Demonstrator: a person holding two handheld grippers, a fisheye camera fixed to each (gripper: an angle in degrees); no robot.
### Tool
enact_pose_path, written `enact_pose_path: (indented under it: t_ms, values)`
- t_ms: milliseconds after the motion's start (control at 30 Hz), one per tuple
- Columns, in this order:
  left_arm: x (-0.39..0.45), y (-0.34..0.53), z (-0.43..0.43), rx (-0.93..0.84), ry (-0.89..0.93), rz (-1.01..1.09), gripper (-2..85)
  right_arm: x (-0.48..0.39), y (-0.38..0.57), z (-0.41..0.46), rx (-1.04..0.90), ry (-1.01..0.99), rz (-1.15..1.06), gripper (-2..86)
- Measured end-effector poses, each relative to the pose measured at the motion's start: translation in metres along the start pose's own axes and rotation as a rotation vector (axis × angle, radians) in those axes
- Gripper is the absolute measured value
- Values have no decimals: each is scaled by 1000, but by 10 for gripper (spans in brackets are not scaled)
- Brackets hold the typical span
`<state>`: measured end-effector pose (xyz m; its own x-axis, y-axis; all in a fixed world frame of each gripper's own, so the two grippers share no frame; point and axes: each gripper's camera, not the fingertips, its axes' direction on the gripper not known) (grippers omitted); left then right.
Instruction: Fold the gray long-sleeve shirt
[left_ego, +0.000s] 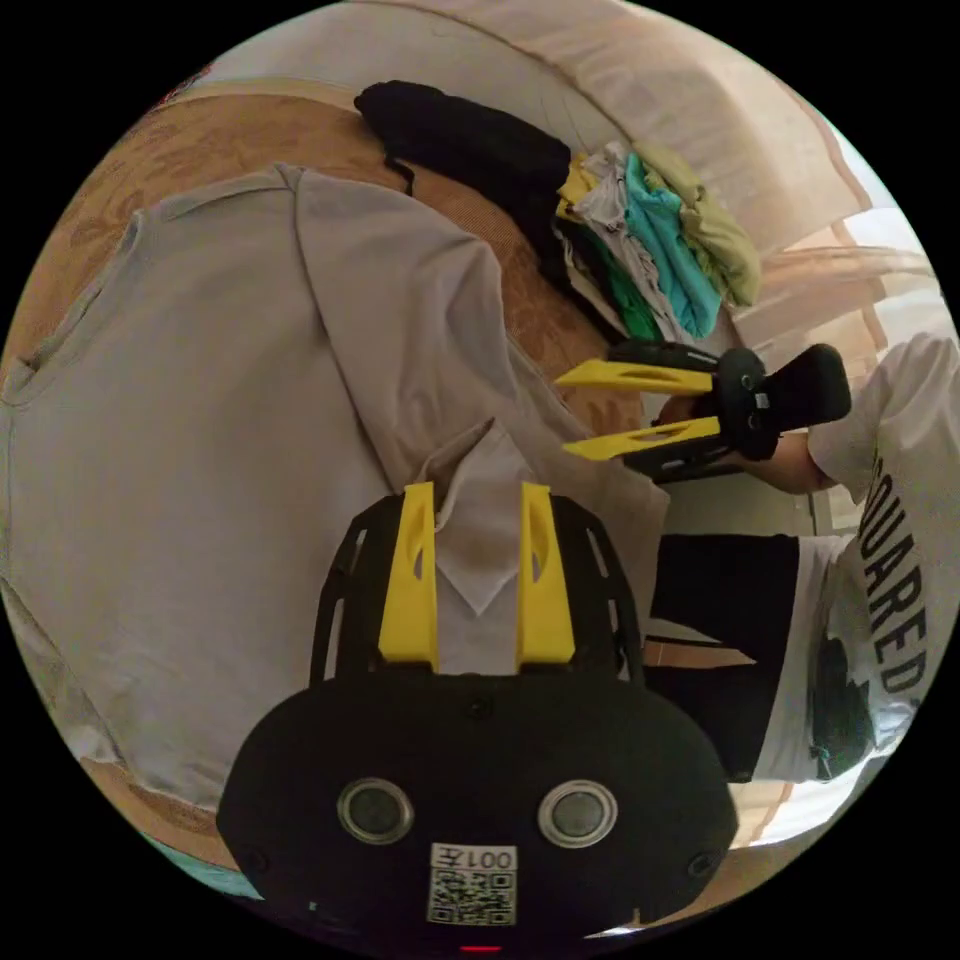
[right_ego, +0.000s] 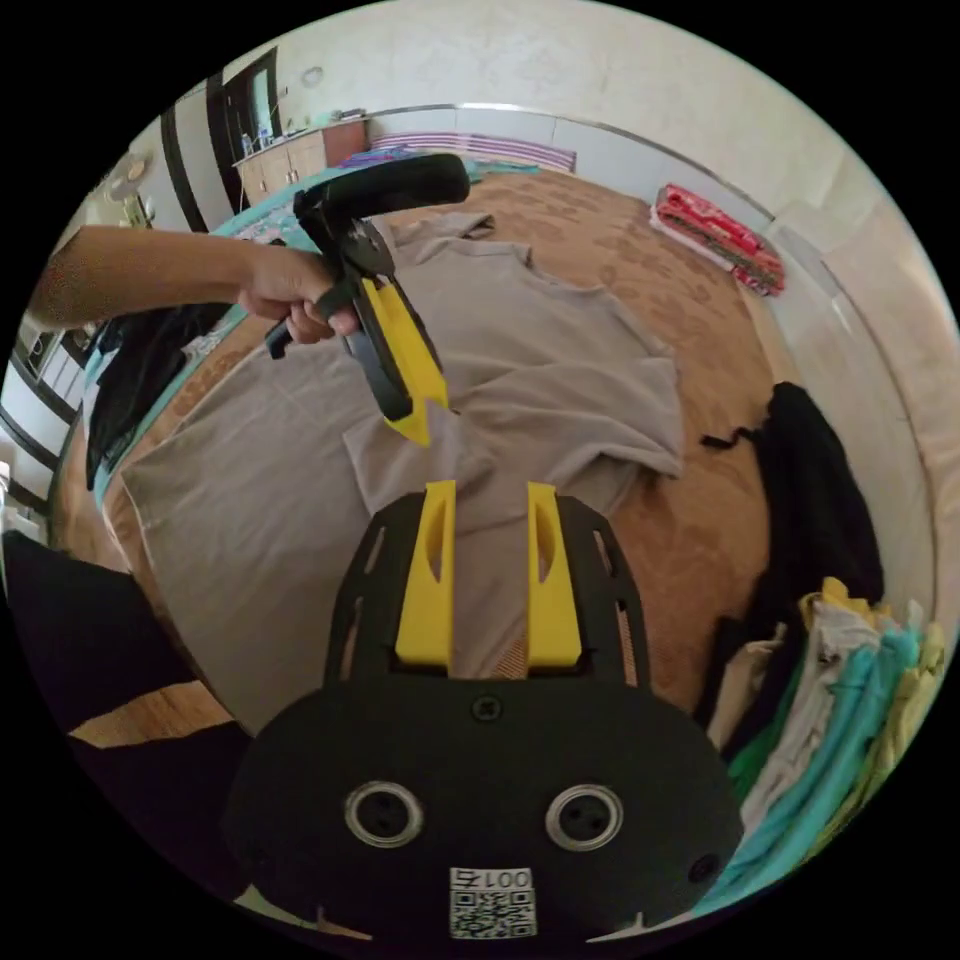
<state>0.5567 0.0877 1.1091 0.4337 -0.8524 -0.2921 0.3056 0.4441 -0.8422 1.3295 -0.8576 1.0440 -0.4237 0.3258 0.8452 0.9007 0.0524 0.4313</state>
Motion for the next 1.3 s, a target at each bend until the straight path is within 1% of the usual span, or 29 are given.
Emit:
enact_pose_path:
  t_ms: [100,167,200,233,267,367,400,467,600,667,833,967,1033,1067,1133,1200,1267,1300]
  values:
    - [15,13,-9,76,-83,8,8,8,-7,32,-67,-122,43,106]
    - [26,24,-18,129,-64,36,-3,21,-6,43,-69,-218,111,91]
    - [31,32,-23,142,-46,48,-6,25,-5,44,-65,-233,129,84]
    - [35,40,-26,141,-39,54,-8,29,-3,44,-52,-250,136,58]
    - [36,45,-28,137,-35,54,-8,30,-2,41,-27,-274,99,39]
    - [46,71,-40,156,0,47,-9,24,-1,19,59,-274,17,22]
    - [51,84,-46,170,28,39,-9,21,-1,14,66,-271,2,20]
    - [60,103,-51,176,73,24,-9,4,-2,-3,66,-289,-94,16]
    - [84,147,-38,57,56,-42,-9,-34,3,-12,22,-321,-242,13]
    - [91,161,-30,38,55,-84,-9,-57,6,-8,-9,-332,-307,12]
    - [110,174,-22,-27,-122,-86,-9,-83,2,-2,-6,-263,-328,12]
    - [100,185,-13,-56,-136,-148,-6,-89,3,15,-48,-339,-311,14]
    - [85,198,-3,-89,-122,-240,7,-89,5,25,-105,-351,-320,16]
    - [82,202,-1,-96,-114,-264,13,-84,6,27,-137,-348,-317,18]
    - [75,213,-9,-53,-79,-348,28,-67,11,17,-114,-305,-293,23]
    - [71,215,-25,25,-75,-405,32,-40,17,3,-85,-174,-249,33]
    - [65,203,-45,146,-87,-419,35,11,24,-6,-74,60,-145,62]
    - [57,186,-58,240,-97,-411,37,26,26,-6,-74,106,-114,67]
